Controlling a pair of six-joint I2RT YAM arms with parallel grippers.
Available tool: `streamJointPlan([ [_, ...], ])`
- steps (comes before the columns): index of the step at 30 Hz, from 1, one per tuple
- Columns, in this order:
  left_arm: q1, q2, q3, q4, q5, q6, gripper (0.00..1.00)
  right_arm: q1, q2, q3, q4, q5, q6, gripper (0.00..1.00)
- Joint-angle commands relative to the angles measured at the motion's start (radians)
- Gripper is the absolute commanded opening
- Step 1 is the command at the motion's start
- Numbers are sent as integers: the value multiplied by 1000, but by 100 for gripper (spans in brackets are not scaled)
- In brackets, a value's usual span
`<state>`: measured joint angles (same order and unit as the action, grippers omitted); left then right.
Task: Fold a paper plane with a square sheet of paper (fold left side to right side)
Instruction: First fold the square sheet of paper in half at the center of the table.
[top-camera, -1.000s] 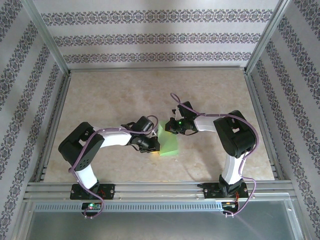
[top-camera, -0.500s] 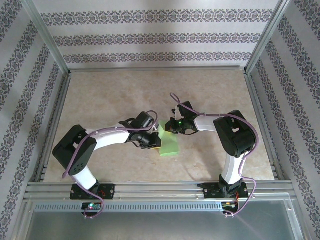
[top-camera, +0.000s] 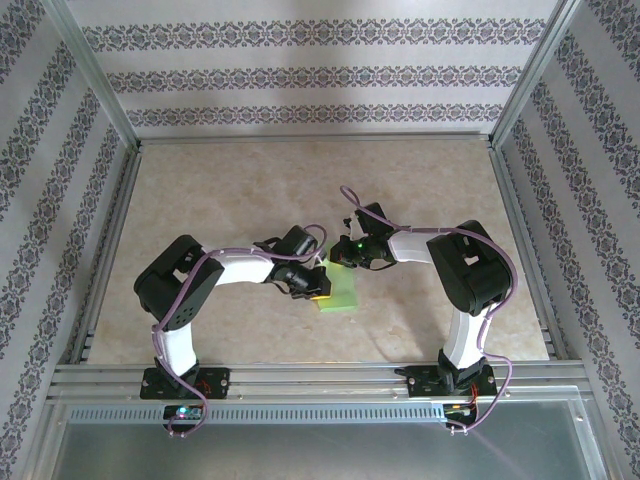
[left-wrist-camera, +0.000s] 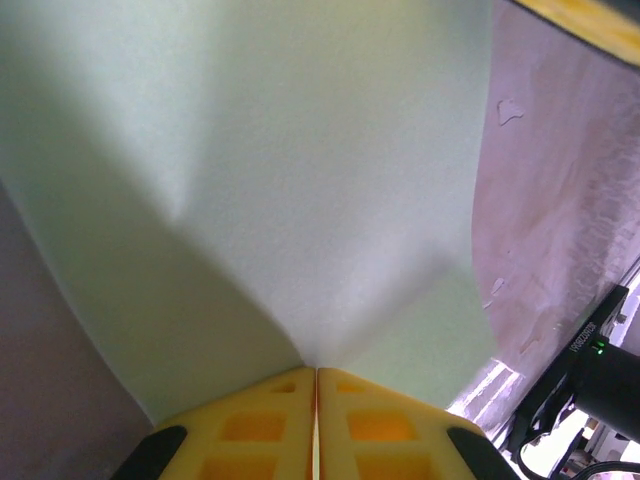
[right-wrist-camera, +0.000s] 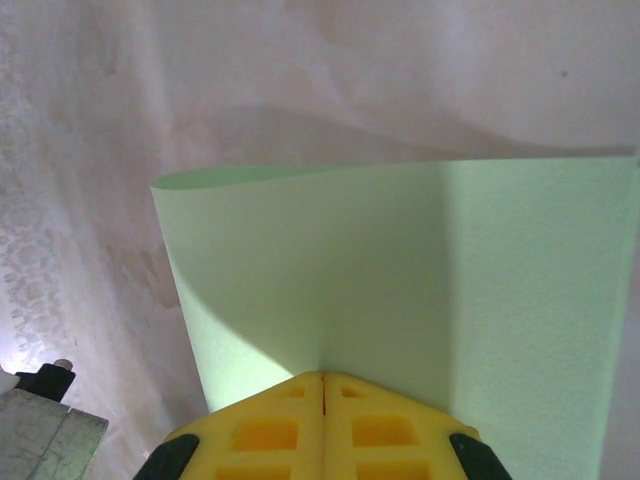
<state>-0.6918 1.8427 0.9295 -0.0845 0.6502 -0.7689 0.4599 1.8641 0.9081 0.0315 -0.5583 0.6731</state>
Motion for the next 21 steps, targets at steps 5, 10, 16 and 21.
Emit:
streamJointPlan([
  [5, -11, -27, -64, -25, 17, -4, 10, -7, 49, -9, -109, 86, -36, 0],
  [10, -24, -73, -103, -59, 16, -2, 10, -9, 46, -8, -113, 87, -40, 0],
  [16, -47, -115, -159, -65, 25, -31, 10, -9, 43, -6, -118, 89, -44, 0],
  [21, -51, -149, -170, -86, 16, -31, 10, -7, 42, -9, -116, 89, -46, 0],
])
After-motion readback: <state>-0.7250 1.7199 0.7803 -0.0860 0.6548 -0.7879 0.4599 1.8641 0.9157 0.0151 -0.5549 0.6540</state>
